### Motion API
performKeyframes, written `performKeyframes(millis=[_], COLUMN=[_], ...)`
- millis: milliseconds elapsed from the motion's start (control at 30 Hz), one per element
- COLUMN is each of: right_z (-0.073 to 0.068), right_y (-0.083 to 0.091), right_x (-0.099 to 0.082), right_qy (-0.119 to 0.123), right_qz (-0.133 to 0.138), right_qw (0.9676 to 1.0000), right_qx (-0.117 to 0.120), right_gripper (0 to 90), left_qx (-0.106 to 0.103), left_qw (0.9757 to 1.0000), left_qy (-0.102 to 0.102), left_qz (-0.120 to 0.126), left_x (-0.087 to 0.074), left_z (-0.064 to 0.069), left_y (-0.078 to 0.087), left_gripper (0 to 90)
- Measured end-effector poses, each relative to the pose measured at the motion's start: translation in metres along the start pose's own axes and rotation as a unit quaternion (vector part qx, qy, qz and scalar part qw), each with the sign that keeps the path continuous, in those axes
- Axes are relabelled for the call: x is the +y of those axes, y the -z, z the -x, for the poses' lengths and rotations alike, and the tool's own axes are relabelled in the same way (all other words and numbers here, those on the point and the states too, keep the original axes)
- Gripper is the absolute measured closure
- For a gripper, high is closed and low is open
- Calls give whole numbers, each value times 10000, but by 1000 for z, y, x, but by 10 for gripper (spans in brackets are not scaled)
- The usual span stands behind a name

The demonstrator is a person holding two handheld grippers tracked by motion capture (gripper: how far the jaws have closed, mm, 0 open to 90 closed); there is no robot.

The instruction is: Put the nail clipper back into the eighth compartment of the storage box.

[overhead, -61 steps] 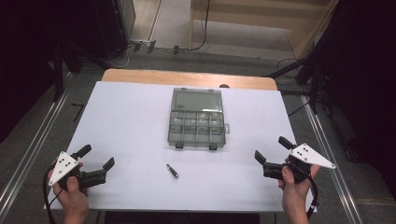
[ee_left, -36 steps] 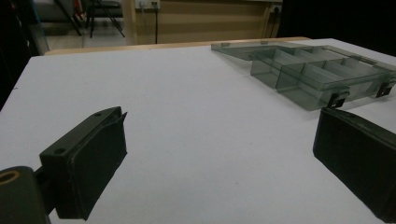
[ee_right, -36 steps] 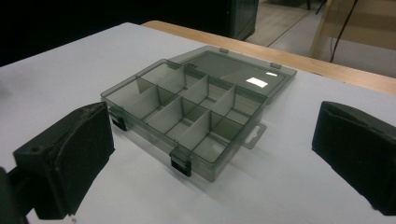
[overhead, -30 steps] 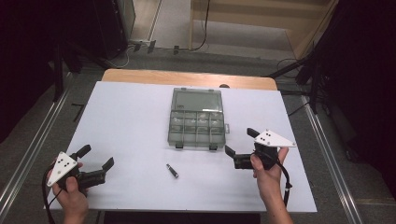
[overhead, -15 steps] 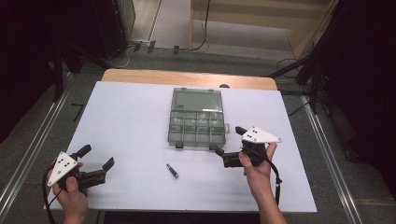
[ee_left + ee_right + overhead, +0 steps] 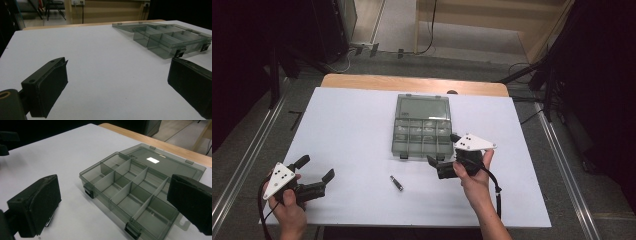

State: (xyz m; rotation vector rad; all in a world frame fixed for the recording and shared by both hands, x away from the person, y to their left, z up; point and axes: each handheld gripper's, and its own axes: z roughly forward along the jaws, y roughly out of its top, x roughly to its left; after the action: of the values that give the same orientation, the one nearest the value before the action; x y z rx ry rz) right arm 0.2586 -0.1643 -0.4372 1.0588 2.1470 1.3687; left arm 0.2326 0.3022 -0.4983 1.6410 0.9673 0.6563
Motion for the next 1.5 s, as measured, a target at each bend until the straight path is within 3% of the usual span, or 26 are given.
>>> performKeyframes(millis=[433, 700, 900, 1100, 1233, 1333, 1433, 1500], right_z=[-21, -31, -42, -54, -68, -76, -84, -87], right_y=[-17, -27, -35, -44, -50, -56, -62, -66], right_x=[-6, -9, -13, -18, -21, -24, -28, -31], right_qy=[104, -63, -26, -145, -33, -120, -101, -82], right_qz=[-387, -665, -893, -1189, -1380, -1524, -1621, -1642], right_qw=[9990, 9974, 9953, 9914, 9895, 9865, 9862, 9859], right_qx=[187, 256, 362, 528, 435, 593, 331, 310], right_gripper=[0, 0, 10, 63, 139, 153, 262, 298], left_qx=[-124, -180, -186, -204, -201, -199, -202, -200], left_qw=[9999, 9998, 9998, 9998, 9998, 9998, 9998, 9998], left_qy=[-47, -36, -38, -28, -32, -29, -26, -21], left_qz=[-13, 3, -13, -4, -9, -18, -22, -25], left_x=[1, 2, 2, 2, 2, 2, 2, 2], left_z=[0, -1, 0, -1, -1, -1, -1, -1], left_y=[0, 1, 1, 1, 1, 1, 1, 1], left_gripper=[22, 22, 22, 22, 22, 22, 22, 22])
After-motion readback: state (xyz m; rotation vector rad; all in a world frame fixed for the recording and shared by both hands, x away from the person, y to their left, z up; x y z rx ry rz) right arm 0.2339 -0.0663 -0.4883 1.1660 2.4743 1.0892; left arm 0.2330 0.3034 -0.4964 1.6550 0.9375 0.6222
